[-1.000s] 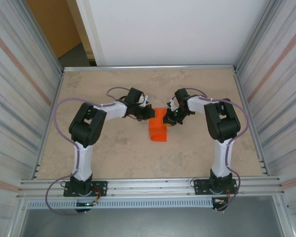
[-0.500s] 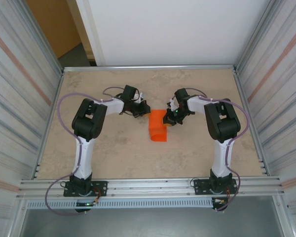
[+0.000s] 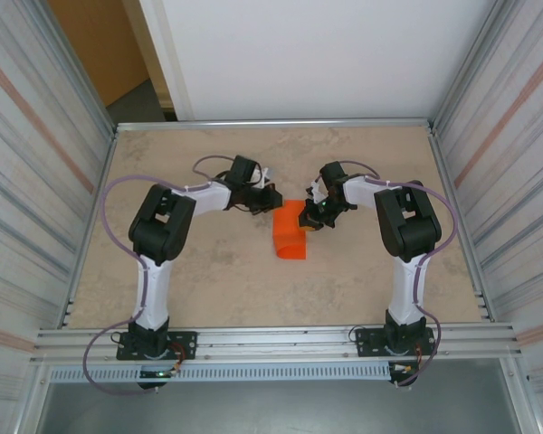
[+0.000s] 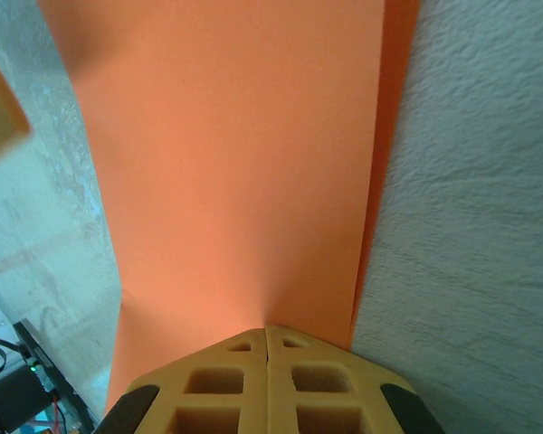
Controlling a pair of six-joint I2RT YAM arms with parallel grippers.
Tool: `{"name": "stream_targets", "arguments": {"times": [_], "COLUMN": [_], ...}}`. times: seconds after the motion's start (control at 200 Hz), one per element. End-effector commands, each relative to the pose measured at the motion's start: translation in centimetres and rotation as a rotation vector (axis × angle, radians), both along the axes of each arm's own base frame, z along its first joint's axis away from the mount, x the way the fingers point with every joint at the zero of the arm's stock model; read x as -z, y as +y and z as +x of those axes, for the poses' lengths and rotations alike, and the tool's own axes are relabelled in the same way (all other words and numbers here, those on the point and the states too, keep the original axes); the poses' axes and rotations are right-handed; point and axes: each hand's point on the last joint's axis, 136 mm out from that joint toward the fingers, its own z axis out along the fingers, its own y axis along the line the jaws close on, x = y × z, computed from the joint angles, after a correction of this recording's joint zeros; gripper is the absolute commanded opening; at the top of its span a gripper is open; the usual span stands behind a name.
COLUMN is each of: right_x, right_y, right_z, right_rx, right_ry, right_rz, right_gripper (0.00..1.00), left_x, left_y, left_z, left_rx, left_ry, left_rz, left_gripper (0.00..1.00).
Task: Fold a paper plane with a square sheet of paper (pick it up from the middle)
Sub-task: First fold the square sheet of paper in half at the center of the table.
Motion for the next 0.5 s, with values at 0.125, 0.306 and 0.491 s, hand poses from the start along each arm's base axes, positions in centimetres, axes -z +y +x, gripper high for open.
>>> {"name": "stream_targets", "arguments": {"times": [0.125, 0.306, 0.491], "right_x": [7.9, 8.1, 8.2], "right_y": [-6.3, -6.4, -6.5], "right_z": [-5.2, -5.3, -5.3], "right_rx": [0.008, 0.009, 0.013], "right_ry": [0.180, 0.187, 0.186], "right_rz": [-0.366, -0.369, -0.377], "right_gripper": [0.00, 0.00, 0.00], "left_x": [2.9, 4.5, 4.7], "left_y": [0.4, 3.2, 5.6], "left_z": [1.5, 2.9, 4.8], "left_rx": [-0.043, -0.099, -0.128], "left_ry": [0.048, 0.056, 0.061], "left_rz": [0.054, 0.123, 0.140], "left_gripper": [0.03, 0.03, 0.03]}}
